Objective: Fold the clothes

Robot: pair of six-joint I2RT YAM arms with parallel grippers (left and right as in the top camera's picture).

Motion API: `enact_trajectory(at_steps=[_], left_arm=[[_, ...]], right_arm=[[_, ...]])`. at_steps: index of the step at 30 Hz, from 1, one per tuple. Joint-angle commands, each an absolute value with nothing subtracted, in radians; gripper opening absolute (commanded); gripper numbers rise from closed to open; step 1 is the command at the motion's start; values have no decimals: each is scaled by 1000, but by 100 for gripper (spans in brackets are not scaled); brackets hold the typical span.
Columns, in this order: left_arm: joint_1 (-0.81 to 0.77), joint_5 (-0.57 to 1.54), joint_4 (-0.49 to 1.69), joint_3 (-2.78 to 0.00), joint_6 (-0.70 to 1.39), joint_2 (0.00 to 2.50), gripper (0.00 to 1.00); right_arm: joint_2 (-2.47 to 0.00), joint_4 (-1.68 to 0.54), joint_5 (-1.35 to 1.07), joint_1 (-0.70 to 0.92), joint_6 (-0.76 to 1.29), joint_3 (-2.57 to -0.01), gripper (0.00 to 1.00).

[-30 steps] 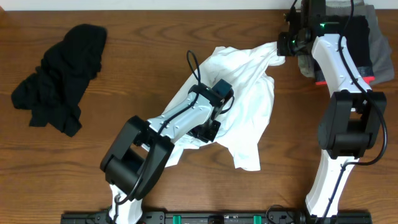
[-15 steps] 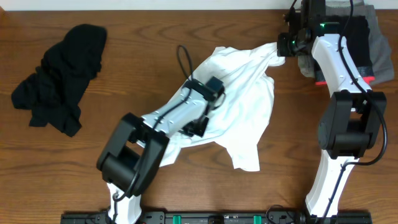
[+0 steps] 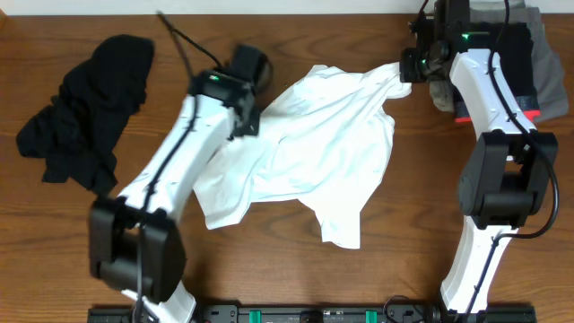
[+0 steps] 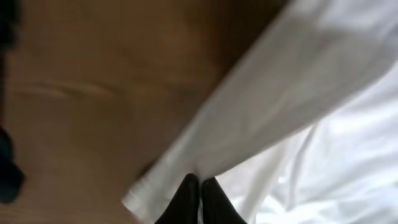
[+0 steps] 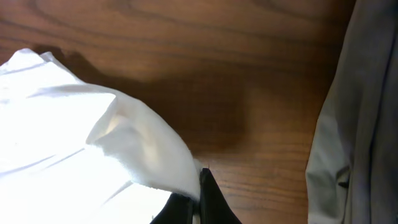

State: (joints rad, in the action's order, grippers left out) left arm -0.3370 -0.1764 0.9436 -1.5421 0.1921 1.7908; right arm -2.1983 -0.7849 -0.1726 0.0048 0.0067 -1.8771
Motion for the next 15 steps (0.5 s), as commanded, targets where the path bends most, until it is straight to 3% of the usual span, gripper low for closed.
enact_trajectory(at_steps=[1, 15], left_arm=[[-301, -204, 913, -1574, 149, 1745, 6], [-184, -257, 880, -1802, 104, 1600, 6]], right_arm=[[-2165, -793, -195, -16, -9, -1888, 1], [-1873, -923, -217, -62, -87, -1888, 1]])
